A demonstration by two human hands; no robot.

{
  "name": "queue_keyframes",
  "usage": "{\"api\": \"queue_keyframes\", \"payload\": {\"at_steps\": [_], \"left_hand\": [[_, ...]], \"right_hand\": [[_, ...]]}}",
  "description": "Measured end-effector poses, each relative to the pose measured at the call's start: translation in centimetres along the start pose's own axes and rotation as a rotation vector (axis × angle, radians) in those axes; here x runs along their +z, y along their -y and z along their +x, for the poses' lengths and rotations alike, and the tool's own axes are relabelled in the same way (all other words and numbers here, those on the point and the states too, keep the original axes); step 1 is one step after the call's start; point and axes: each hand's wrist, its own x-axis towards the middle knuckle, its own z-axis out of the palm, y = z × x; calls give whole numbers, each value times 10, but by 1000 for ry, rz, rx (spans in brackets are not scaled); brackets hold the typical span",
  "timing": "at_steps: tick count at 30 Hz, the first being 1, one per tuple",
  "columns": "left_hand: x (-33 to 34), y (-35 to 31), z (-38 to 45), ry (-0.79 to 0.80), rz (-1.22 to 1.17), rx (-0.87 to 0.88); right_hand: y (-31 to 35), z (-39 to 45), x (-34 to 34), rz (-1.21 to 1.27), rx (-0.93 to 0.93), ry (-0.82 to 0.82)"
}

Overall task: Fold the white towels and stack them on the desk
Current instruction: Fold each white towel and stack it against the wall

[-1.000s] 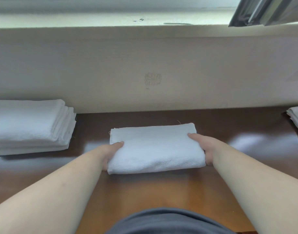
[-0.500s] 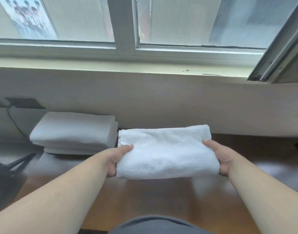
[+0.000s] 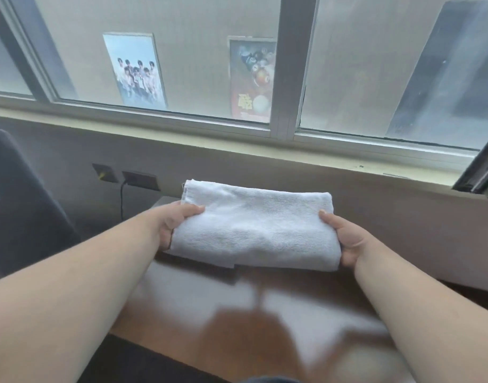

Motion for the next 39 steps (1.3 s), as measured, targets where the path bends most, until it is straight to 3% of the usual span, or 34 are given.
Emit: {"api": "queue_keyframes", "payload": {"at_steps": [6, 10, 22, 30, 39], "left_hand": [[-54, -23, -19, -99, -50, -7], [-90, -31, -3, -133, -61, 84], [-190, -77, 136, -76, 119, 147], [-201, -88, 223, -7, 167, 98], [-201, -55, 283, 11, 251, -12]], "right_hand": [[16, 3, 61, -40, 26, 50], [7, 22, 97, -54, 24, -2], [-16, 131, 186, 47, 0, -121], [-38, 193, 204, 154, -37, -262], [-64, 238, 197, 62, 38, -482]]}}
